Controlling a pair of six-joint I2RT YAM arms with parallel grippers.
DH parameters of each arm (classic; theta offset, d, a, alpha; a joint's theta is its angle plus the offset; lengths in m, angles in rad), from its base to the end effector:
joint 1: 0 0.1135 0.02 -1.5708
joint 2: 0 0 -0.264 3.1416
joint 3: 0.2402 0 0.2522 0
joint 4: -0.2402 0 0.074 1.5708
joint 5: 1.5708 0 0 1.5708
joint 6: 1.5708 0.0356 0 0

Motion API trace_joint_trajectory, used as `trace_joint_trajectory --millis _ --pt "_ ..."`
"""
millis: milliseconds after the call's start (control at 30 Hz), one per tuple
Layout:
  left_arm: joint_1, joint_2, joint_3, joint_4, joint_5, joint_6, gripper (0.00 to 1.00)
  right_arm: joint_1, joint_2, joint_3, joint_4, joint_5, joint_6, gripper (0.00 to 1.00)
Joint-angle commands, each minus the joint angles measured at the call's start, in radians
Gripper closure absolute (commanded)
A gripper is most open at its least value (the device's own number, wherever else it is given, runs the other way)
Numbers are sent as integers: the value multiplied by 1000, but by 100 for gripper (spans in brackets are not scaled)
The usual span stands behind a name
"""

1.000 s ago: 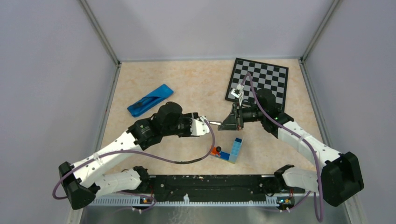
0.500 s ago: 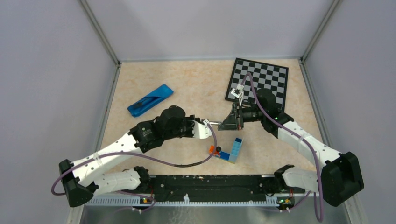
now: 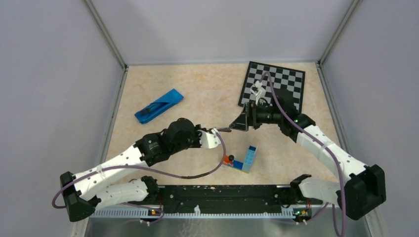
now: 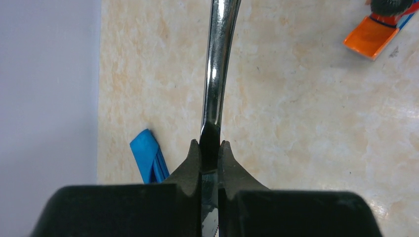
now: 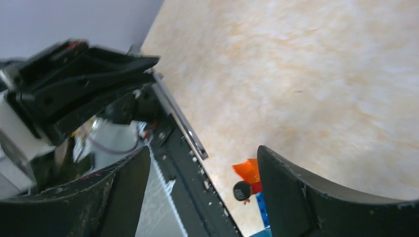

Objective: Fold the napkin into a case and place the utensils inside
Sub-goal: Pass from the right arm to the left, then insert the knife into the folded napkin.

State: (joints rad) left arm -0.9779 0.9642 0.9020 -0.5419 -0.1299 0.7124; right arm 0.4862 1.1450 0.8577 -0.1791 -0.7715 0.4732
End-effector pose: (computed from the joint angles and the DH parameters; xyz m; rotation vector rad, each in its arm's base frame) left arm 0.1199 -0.1697 0.3130 1.5726 1.4940 -0.0108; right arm 0.2110 0.1396 0.2973 -0.5420 2.1080 1.3611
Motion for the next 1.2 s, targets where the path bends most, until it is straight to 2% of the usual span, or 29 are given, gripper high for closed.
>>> trace_joint_trajectory --millis 0,33,100,300,500,667,833,1167 --pt "38 -44 -19 -41 -82 -93 100 -2 -77 113 -244 387 -35 22" --pt "72 -51 -23 -55 -73 -107 100 -2 -88 116 -272 433 -51 22" --pt "210 -57 -25 -98 -15 -124 100 -5 -108 107 -300 470 -74 22" --pt "618 -37 -36 -127 108 -55 100 -3 -191 -12 -213 264 -45 22" --pt "829 87 -57 -7 89 7 100 96 -198 -35 -199 247 -32 22" --pt "982 238 61 27 159 -14 100 170 -216 -25 -201 290 -37 21" --pt "1033 403 152 -10 187 -33 100 208 -239 -14 -252 409 -49 13" --pt "1094 499 187 11 246 -106 100 247 -248 1 -280 428 -74 12"
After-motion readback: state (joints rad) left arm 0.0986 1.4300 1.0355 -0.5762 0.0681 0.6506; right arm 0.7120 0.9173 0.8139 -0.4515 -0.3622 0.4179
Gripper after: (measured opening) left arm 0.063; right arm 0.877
